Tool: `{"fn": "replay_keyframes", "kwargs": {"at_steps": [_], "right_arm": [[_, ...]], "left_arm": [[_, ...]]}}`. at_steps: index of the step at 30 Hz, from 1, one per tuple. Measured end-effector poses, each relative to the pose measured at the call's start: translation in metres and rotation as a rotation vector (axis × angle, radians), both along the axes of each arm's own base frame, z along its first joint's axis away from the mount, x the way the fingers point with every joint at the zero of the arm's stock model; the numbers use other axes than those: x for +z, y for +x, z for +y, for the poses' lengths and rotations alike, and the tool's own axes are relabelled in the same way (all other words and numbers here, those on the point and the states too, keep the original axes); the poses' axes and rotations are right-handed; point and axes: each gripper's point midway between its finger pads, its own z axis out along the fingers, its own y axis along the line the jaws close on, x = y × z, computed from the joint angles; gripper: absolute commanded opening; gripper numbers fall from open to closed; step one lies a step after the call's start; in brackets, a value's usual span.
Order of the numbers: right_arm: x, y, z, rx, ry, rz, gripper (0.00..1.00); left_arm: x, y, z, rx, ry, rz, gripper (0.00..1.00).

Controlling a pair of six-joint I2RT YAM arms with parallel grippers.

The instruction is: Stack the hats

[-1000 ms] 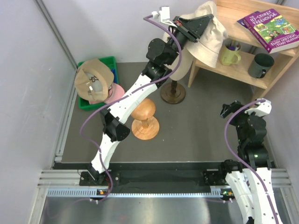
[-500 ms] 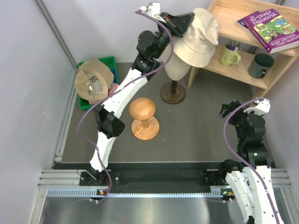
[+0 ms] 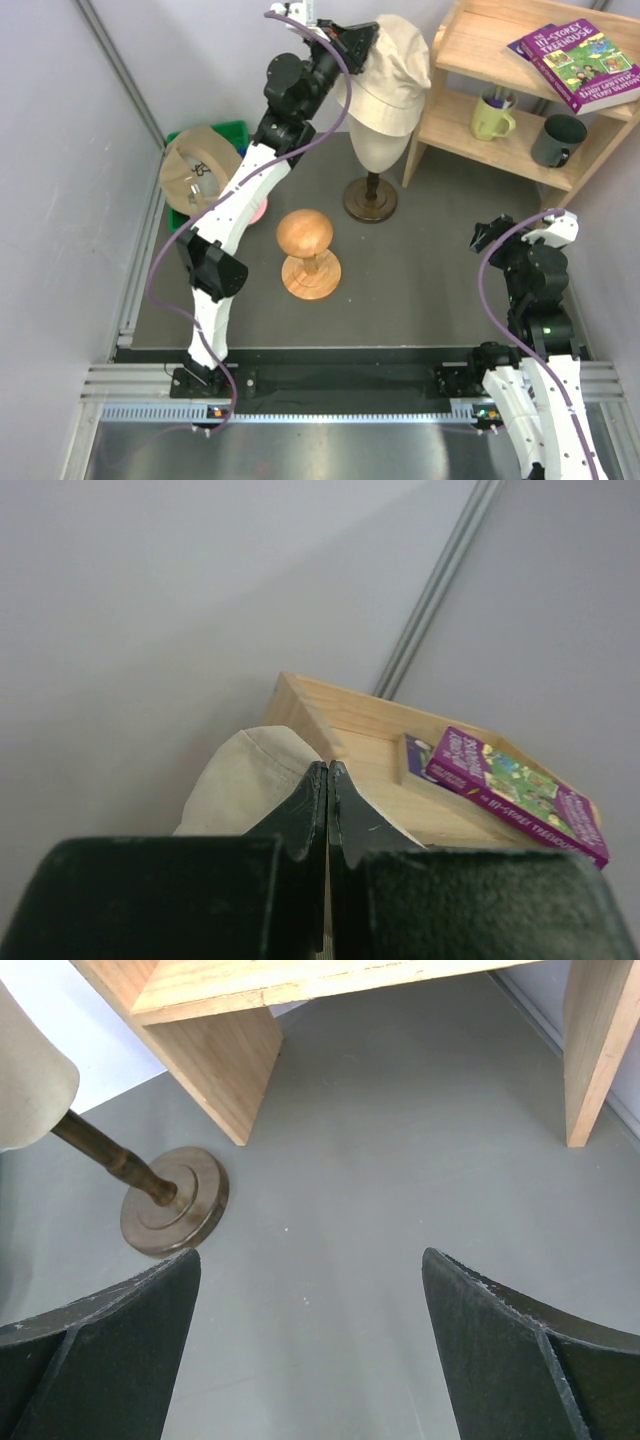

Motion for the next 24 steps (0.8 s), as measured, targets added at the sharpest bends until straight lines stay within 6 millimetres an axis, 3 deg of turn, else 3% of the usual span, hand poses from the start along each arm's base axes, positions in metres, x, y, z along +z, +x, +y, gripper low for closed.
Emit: {"fn": "replay_keyframes", "kwargs": {"at_steps": [8,15,17,19,22,24], "right_arm": [[0.0,0.0,0.0,-0.001,-0.001,-0.001,0.92],[0.0,0.0,0.0,0.005,-0.01,0.001,0.88],[0.001,0.002,0.002,0.02,-0.015,-0.003,0.88],[0.002,0.005,0.007,0.046,-0.015,-0.007,0.88],[0.004,0.011,0.018,0.104,-0.003,-0.016,0.88],[0.008,0.015,0.025,0.139,0.013,-0.023,0.88]], "left_arm": [[-0.044,0.025,0.041,0.093,0.08,0.114,0.0],[-0.095,0.013,0.05,0.101,0.153,0.221,0.01],[-0.101,0.007,0.05,0.087,0.163,0.235,0.24],[-0.103,0.002,0.05,0.07,0.166,0.239,0.57],[-0.105,-0.007,0.05,0.04,0.172,0.25,0.85],[-0.106,-0.013,0.052,0.036,0.17,0.262,0.93]]}}
